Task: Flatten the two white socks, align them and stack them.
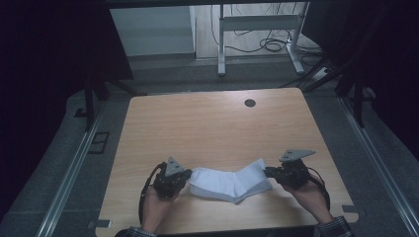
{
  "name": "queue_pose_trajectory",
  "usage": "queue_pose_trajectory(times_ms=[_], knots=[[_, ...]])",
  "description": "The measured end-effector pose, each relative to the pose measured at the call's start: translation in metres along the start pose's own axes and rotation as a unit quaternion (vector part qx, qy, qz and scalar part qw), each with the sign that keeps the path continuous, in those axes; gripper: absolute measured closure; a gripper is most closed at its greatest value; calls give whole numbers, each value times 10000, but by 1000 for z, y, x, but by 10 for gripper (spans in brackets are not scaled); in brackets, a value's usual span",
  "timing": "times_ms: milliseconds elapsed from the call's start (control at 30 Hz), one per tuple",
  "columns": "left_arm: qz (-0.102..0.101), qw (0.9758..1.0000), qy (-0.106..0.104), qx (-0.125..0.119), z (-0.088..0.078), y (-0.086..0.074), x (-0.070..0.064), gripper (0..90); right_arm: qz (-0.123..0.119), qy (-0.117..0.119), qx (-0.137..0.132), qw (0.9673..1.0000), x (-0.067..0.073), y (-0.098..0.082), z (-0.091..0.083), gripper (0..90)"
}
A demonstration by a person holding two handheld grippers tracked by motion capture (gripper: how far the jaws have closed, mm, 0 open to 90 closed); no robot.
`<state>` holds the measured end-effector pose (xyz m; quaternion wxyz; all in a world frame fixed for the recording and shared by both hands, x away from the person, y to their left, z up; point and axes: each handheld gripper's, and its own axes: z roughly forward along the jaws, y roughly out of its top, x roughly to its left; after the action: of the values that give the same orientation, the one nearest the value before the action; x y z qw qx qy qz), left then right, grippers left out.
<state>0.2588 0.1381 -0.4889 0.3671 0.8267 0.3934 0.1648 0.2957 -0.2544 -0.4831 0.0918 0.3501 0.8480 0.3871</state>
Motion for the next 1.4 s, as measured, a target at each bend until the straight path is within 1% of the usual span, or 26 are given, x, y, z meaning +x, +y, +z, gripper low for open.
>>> queue_pose_trajectory(times_ms=[100,167,267,333,367,400,467,533,567,600,633,667,700,733,767,833,933,967,1033,1100,1167,1233,1300,1367,1400], knots=[[-16,10000,-30,18,-3,-5,-3,880,-29,33,20,10000,4,-3,-1,827],[13,10000,-10,98,0,-9,-5,880,-13,48,93,9999,5,-7,-1,826],[114,9995,59,279,7,-12,-6,880,15,64,227,9997,6,-12,4,825],[143,9992,77,358,12,-13,-6,880,33,45,366,9993,6,-15,9,822],[199,9988,92,428,15,-13,-7,880,34,44,408,9992,6,-16,10,821],[213,9987,83,461,17,-13,-8,880,34,25,463,9989,6,-17,12,819],[288,9979,135,565,22,-15,-11,878,25,-15,547,9985,5,-19,14,810],[308,9975,168,618,25,-16,-12,851,-7,-67,640,9979,6,-22,16,794],[284,9974,160,641,27,-17,-11,829,-21,-89,664,9977,6,-23,17,782],[273,9975,167,636,28,-18,-11,814,-23,-105,705,9975,5,-24,17,768],[267,9976,196,604,28,-18,-11,780,-30,-118,700,9975,5,-24,17,755],[248,9979,230,558,27,-18,-10,725,-28,-125,673,9976,5,-24,17,745],[180,9985,207,470,24,-17,-9,679,-31,-143,640,9978,6,-23,15,731],[129,9989,180,410,23,-16,-8,655,-42,-183,556,9983,6,-22,12,722],[65,9993,135,350,21,-15,-7,655,-36,-201,502,9985,6,-21,11,721],[43,9992,87,390,23,-15,-8,677,8,-208,399,9990,5,-18,9,704],[113,9985,42,537,26,-15,-9,704,14,-189,445,9988,5,-19,12,694],[139,9983,30,560,27,-15,-10,720,-6,-181,508,9985,6,-20,15,719],[218,9981,71,570,27,-13,-12,808,-76,-191,629,9978,6,-21,18,809],[272,9982,83,528,25,-11,-13,873,-60,-143,655,9977,6,-21,18,844],[315,9987,137,382,21,-7,-14,879,-64,-163,619,9979,7,-19,16,859],[262,9994,177,130,15,-1,-13,880,-68,-150,508,9986,9,-16,11,859],[239,9995,221,-19,12,2,-13,881,-70,-150,411,9990,11,-14,6,859],[206,9996,202,-30,14,3,-11,880,-65,-169,372,9991,11,-12,1,858],[202,9996,180,16,17,2,-11,880,-77,-192,387,9990,10,-12,0,856]])
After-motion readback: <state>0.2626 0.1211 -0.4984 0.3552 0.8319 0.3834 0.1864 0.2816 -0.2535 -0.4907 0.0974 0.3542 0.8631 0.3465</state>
